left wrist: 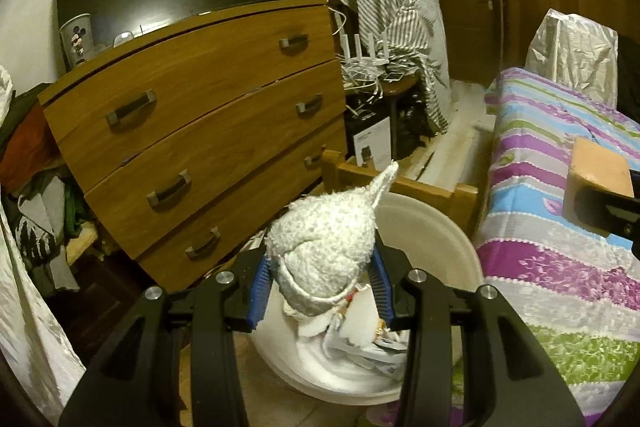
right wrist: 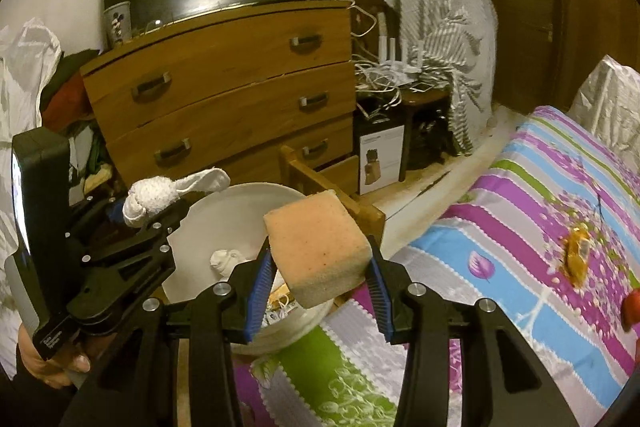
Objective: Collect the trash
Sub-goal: 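Open both tools to drop the cloth and sponge into the bucket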
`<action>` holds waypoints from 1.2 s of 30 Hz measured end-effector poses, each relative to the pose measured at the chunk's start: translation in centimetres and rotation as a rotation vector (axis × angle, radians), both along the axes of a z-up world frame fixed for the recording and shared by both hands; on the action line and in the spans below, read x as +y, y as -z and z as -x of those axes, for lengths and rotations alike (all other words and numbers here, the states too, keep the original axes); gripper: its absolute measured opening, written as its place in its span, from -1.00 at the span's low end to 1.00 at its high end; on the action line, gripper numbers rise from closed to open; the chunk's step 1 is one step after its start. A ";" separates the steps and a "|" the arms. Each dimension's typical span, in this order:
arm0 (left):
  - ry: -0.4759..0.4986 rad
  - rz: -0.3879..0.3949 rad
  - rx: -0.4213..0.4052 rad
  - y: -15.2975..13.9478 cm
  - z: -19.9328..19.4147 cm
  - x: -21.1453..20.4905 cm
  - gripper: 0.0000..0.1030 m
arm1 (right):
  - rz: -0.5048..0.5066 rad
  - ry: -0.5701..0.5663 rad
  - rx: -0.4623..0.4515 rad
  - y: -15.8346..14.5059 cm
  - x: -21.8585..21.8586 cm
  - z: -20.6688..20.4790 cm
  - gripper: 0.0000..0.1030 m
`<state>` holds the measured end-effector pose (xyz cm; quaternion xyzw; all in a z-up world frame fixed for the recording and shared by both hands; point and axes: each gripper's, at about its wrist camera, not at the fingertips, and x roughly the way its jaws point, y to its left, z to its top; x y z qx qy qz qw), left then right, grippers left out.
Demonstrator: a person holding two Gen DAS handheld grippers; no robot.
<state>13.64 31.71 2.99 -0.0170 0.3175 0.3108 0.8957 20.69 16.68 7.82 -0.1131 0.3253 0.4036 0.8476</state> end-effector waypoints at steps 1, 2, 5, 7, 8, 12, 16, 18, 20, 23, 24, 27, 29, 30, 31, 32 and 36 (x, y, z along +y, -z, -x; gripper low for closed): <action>-0.004 0.001 0.000 0.0 0.0 0.2 -0.21 | 0.004 -0.008 0.004 0.1 0.6 -0.1 -0.13; -0.009 0.004 0.001 0.1 0.0 0.6 -0.21 | 0.008 -0.014 0.008 0.2 1.1 -0.2 -0.13; -0.022 0.005 0.008 0.4 0.0 1.5 -0.21 | 0.022 -0.032 0.020 0.5 2.5 -0.7 -0.13; -0.027 0.008 0.013 0.6 -0.1 2.0 -0.21 | 0.030 -0.044 0.029 0.8 3.5 -0.9 -0.13; -0.029 0.010 0.016 0.7 -0.1 2.2 -0.21 | 0.035 -0.051 0.035 0.9 4.0 -1.0 -0.13; -0.033 0.013 0.025 1.2 -0.2 3.0 -0.21 | 0.047 -0.068 0.048 1.5 5.3 -1.3 -0.13; -0.032 0.027 0.038 1.6 -0.3 4.1 -0.21 | 0.059 -0.084 0.063 2.1 6.4 -1.6 -0.13; -0.019 0.059 0.043 1.8 -0.5 4.8 -0.21 | 0.068 -0.092 0.064 2.3 6.9 -1.7 -0.13; -0.002 0.096 0.050 2.1 -0.7 5.6 -0.21 | 0.076 -0.101 0.065 2.5 7.4 -1.7 -0.13; 0.021 0.144 0.062 2.4 -1.3 6.4 -0.21 | 0.082 -0.121 0.071 2.8 8.1 -1.8 -0.12; 0.027 0.159 0.062 2.5 -1.3 6.6 -0.21 | 0.085 -0.132 0.073 3.0 8.4 -1.7 -0.12; 0.026 0.180 0.070 2.7 -1.6 7.3 -0.16 | 0.112 -0.156 0.063 3.6 9.3 -1.5 0.18; -0.009 0.187 0.098 3.3 -1.8 8.0 0.26 | 0.123 -0.164 0.042 3.8 9.6 -1.5 0.38; -0.013 0.189 0.097 3.4 -1.8 8.2 0.28 | 0.130 -0.160 0.036 4.0 9.7 -1.5 0.39; -0.006 0.196 0.106 3.6 -1.8 8.3 0.29 | 0.126 -0.158 0.042 4.1 9.7 -1.7 0.39; -0.002 0.199 0.114 3.8 -1.8 8.4 0.29 | 0.117 -0.156 0.050 4.1 9.6 -1.8 0.39; -0.001 0.208 0.119 4.3 -1.6 8.4 0.29 | 0.099 -0.146 0.063 4.2 9.4 -2.2 0.39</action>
